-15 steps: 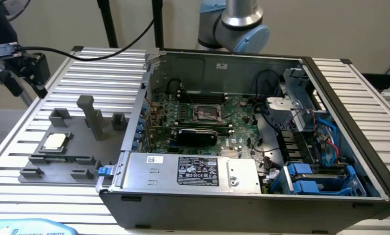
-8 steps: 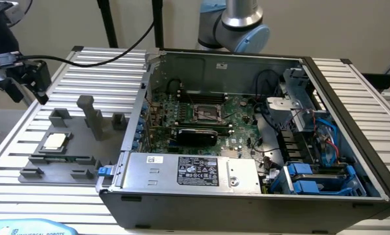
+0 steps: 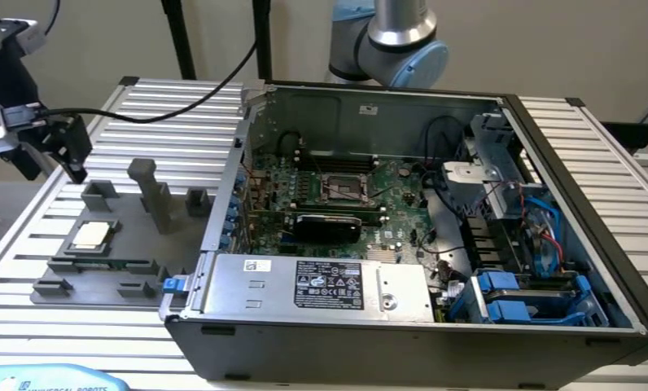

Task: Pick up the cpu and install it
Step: 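Pick up the cpu and move it towards the insertion slot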

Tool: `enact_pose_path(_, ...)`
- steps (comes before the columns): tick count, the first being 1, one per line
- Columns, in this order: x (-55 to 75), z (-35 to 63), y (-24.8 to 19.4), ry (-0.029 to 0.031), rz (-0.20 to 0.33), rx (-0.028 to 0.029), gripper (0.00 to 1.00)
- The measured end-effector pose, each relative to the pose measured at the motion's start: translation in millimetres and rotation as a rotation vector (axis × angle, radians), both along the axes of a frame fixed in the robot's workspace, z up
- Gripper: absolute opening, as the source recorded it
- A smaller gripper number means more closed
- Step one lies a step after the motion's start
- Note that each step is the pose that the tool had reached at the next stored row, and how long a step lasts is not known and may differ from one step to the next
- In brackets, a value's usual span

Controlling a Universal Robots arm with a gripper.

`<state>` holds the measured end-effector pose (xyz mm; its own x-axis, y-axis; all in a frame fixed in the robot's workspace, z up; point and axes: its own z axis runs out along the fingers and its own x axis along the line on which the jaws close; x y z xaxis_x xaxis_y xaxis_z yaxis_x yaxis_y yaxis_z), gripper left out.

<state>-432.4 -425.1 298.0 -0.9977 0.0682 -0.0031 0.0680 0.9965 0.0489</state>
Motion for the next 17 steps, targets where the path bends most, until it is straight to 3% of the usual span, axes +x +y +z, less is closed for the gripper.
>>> enact_pose_path(17, 2.1, -31.1, -2.6, 0.0, 0.0, 0.0, 0.67)
